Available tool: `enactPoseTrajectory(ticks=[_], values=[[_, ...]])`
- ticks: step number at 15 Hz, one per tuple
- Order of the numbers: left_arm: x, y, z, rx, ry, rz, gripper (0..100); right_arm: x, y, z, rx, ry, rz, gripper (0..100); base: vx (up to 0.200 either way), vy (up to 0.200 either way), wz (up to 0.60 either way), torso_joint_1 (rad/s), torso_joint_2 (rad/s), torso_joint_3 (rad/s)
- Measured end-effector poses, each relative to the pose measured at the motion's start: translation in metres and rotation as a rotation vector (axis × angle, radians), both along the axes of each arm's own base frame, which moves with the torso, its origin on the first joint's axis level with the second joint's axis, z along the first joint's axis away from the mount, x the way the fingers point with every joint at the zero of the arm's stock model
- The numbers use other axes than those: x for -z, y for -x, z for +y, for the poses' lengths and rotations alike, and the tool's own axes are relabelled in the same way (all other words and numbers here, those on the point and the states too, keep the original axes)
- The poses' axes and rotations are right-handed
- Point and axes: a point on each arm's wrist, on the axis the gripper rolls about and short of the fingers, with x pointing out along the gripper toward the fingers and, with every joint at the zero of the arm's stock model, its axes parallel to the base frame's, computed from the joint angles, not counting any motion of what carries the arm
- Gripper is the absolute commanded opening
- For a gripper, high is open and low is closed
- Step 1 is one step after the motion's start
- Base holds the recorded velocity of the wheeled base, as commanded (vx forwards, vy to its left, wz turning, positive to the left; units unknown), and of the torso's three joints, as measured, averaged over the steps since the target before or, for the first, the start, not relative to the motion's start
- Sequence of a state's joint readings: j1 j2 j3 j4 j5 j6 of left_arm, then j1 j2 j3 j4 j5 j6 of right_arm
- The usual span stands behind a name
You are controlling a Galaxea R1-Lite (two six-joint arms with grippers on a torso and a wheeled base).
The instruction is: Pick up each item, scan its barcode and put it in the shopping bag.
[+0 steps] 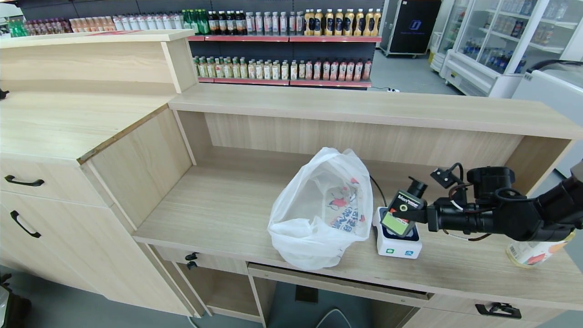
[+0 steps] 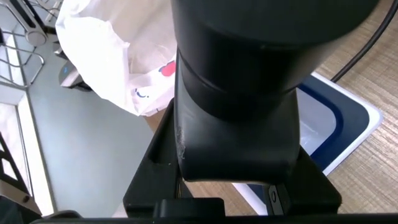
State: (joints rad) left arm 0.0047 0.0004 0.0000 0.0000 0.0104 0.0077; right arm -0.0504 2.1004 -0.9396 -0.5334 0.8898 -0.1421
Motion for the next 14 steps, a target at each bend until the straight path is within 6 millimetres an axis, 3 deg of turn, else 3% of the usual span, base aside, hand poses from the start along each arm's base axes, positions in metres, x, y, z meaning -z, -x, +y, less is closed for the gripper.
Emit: enactPoseTrajectory(ticks=[14], values=[[0.000, 0.000, 0.000, 0.000, 0.000, 0.000, 0, 0.000, 0.002, -0.010, 0.021, 0.011, -0.013, 0, 0.000, 0.000, 0.00, 0.000, 0.00, 0.000]])
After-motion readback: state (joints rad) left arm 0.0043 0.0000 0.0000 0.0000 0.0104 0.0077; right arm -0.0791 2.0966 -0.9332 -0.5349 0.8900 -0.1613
